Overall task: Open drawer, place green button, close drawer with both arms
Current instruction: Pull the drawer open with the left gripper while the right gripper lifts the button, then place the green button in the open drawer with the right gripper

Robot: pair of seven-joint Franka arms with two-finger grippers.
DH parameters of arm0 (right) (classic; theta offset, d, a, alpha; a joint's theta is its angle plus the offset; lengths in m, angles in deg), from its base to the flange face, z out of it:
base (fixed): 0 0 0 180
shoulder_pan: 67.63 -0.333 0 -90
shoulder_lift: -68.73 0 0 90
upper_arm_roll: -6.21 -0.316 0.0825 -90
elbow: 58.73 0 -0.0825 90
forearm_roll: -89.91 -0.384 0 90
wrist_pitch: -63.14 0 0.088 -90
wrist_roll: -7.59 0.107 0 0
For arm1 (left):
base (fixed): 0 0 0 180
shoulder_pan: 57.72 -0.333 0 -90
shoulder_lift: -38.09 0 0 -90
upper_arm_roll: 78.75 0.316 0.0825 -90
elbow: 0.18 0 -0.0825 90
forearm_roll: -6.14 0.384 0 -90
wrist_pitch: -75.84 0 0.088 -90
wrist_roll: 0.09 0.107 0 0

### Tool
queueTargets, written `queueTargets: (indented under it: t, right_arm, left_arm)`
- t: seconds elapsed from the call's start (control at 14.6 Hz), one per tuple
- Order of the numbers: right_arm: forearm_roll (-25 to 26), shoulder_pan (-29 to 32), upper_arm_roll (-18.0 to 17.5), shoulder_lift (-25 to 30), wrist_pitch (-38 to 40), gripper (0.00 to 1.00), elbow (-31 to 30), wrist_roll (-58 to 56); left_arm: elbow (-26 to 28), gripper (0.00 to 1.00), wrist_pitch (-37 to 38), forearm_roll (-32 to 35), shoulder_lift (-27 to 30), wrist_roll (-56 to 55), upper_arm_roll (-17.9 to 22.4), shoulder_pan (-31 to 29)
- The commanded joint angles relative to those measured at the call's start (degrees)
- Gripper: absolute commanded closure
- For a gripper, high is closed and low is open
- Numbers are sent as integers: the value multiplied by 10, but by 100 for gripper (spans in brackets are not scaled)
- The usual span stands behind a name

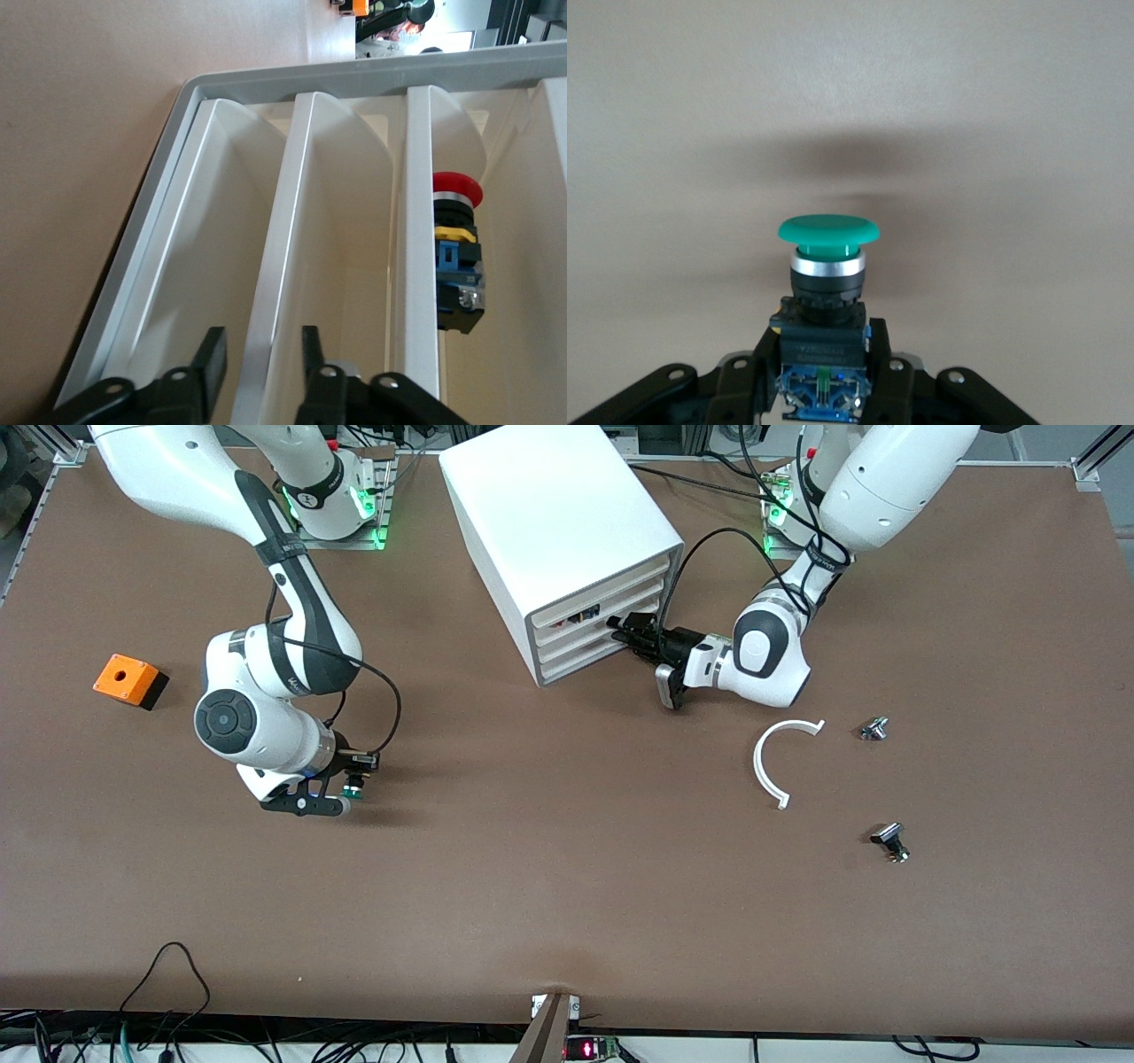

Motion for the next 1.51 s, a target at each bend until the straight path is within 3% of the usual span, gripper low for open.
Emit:
queueTargets:
  t: [0.0,0.07,0.21,0.48,0.82,1.1,1.17,1.24,1.44]
  right_arm:
    - [-15,-7,0,-21,53,100,68,64]
    - [-32,-8,0,-22,63,100,82,86]
    - [-59,-17,0,-24,86,100,112,118]
    - [-59,-38,0,-55,141,100,209,208]
    - [-61,-91,-1,-99,169,100,320,343]
    - [-77,-150,-4,-120,158,100,379,502]
    - [-77,-164,-5,-120,150,100,381,536]
    - [-77,-178,-4,-121,139,100,381,567]
    - [-75,-226,-3,-129,98,100,381,658]
  left_arm:
    - [6,92,-4,-22,-1,20,-13,-2]
    - [5,100,-4,-22,1,20,-12,-4]
    - [1,100,-3,-18,2,20,-10,-10]
    - [-25,100,-3,-7,0,17,1,-45]
    - [-115,100,-3,83,-35,-16,56,-46]
    - [-157,100,-2,105,-58,-35,68,-48]
    - [-160,85,-1,105,-58,-35,70,-48]
    - [-160,1,-1,105,-56,-28,70,-50]
    - [-161,0,0,125,-35,-48,71,-51]
